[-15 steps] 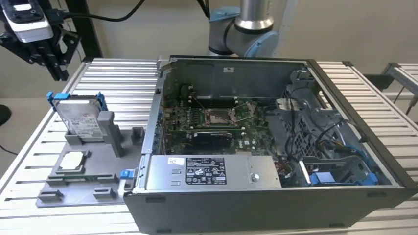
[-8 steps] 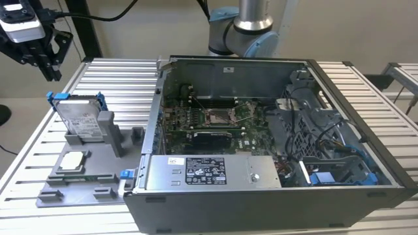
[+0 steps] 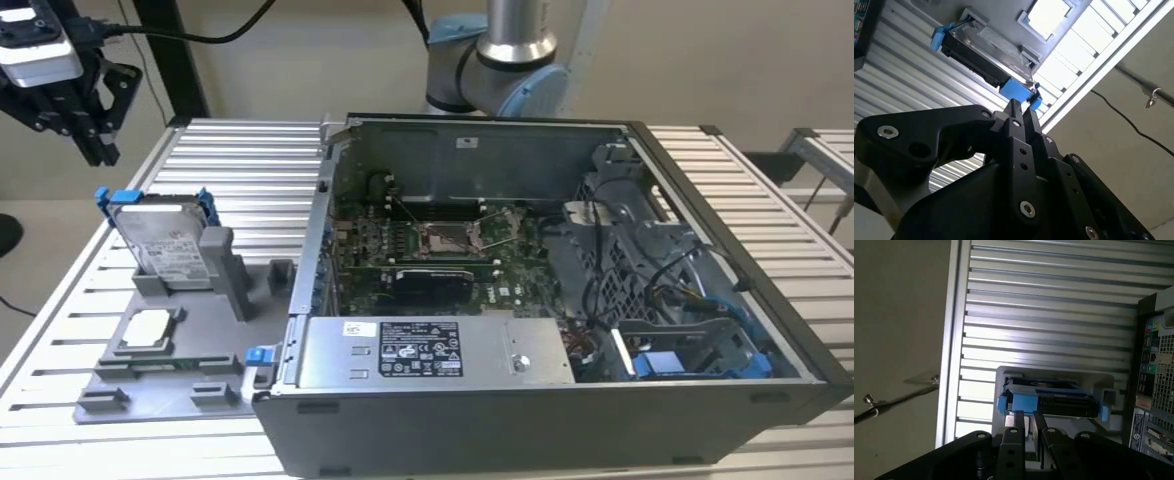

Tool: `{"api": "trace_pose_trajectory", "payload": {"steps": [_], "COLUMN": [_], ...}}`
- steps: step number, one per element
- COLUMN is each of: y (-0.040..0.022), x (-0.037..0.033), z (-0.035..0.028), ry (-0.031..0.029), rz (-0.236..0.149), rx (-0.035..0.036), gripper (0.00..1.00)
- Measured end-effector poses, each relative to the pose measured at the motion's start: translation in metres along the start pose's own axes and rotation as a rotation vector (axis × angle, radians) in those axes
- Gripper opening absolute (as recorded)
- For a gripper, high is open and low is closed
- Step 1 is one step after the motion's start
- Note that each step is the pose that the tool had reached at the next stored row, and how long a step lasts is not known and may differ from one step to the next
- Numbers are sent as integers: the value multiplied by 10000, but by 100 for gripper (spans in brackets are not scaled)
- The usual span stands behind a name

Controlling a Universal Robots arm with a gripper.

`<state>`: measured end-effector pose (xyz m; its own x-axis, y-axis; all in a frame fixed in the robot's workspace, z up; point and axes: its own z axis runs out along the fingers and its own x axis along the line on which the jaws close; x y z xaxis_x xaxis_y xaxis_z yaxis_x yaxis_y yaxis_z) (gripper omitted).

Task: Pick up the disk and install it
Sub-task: 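Reach for the disk, then pick up the disk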

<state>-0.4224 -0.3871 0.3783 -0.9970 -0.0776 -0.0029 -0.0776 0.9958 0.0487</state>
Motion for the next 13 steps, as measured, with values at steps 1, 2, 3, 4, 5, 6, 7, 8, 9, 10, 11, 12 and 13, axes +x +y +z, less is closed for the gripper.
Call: {"api": "trace_pose_trajectory", "payload": {"steps": [1, 2, 3, 4, 5, 6, 7, 8, 9, 10, 11, 12, 13], "y": [0, 0, 1, 1, 1, 1, 1, 1, 1, 1, 1, 1, 1], "x": [1, 2, 2, 3, 3, 2, 2, 2, 2, 2, 2, 2, 2], "z": [0, 0, 1, 0, 0, 0, 0, 0, 0, 0, 0, 0, 0], "ry": [0, 0, 1, 1, 2, 2, 2, 2, 1, 2, 1, 1, 1], "rz": [0, 1, 0, 1, 1, 1, 1, 1, 1, 1, 1, 1, 1], "rx": [0, 0, -2, 0, 1, 2, 2, 3, 2, 3, 3, 3, 3], "gripper": [0, 0, 0, 0, 0, 0, 0, 0, 0, 0, 0, 0, 0]}}
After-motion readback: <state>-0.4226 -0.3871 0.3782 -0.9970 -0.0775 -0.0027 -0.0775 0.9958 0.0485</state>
